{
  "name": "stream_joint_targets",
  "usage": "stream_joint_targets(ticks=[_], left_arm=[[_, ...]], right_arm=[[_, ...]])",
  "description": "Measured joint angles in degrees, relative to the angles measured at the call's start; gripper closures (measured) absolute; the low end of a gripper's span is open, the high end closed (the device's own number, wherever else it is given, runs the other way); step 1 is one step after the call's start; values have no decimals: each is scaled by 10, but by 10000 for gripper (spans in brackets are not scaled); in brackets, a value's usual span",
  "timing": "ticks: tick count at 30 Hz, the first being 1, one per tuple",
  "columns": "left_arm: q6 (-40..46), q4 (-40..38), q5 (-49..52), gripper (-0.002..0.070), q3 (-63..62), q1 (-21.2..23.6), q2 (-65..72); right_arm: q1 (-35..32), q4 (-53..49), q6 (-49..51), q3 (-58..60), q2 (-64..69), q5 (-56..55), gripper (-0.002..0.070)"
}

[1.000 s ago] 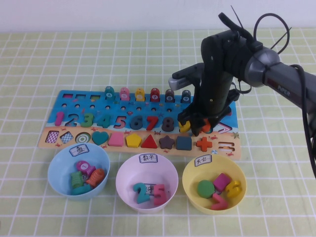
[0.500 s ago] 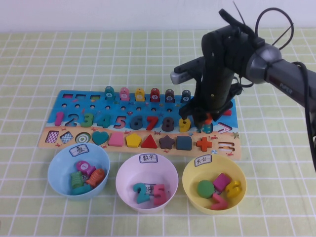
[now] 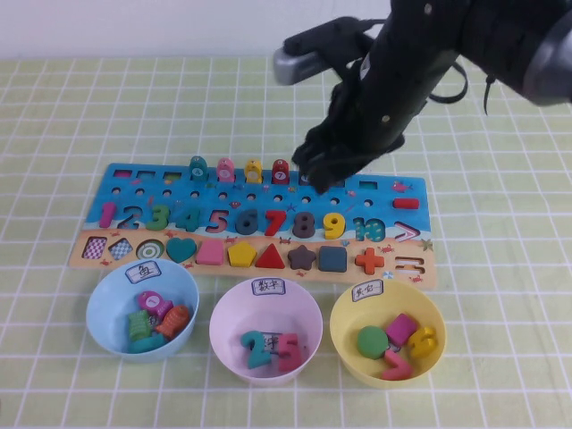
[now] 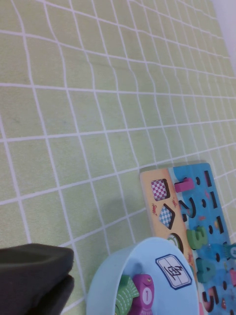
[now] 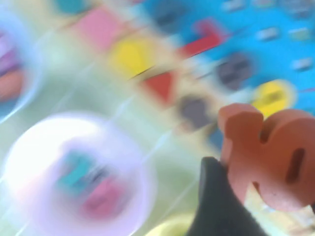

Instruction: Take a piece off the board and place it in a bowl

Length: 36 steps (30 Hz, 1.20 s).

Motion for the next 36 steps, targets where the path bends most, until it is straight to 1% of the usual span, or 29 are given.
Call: stream_joint_targets(ticks=[4, 7, 10, 21, 30, 31, 34, 35, 36], left_arm=[[0, 0, 0, 680, 0, 0, 0], [0, 0, 0, 680, 0, 0, 0], [0, 0, 0, 680, 0, 0, 0], [0, 0, 0, 680, 0, 0, 0], [0, 0, 0, 680, 0, 0, 0], [0, 0, 0, 680, 0, 0, 0], [0, 0, 0, 680, 0, 0, 0], [0, 0, 0, 680, 0, 0, 0], [0, 0, 0, 680, 0, 0, 0]], right_arm=[[61, 10, -25, 69, -47, 1, 345], [96, 11, -39, 98, -49, 3, 345], [118, 12, -54, 104, -31, 3, 345], [130, 12, -106, 108, 62, -1, 345], [130, 28, -131, 108, 64, -1, 342], [130, 33, -132, 108, 64, -2, 323], [130, 37, -132, 108, 64, -2, 216], [130, 38, -129, 108, 64, -2, 192], [130, 38, -121, 108, 64, -2, 186]])
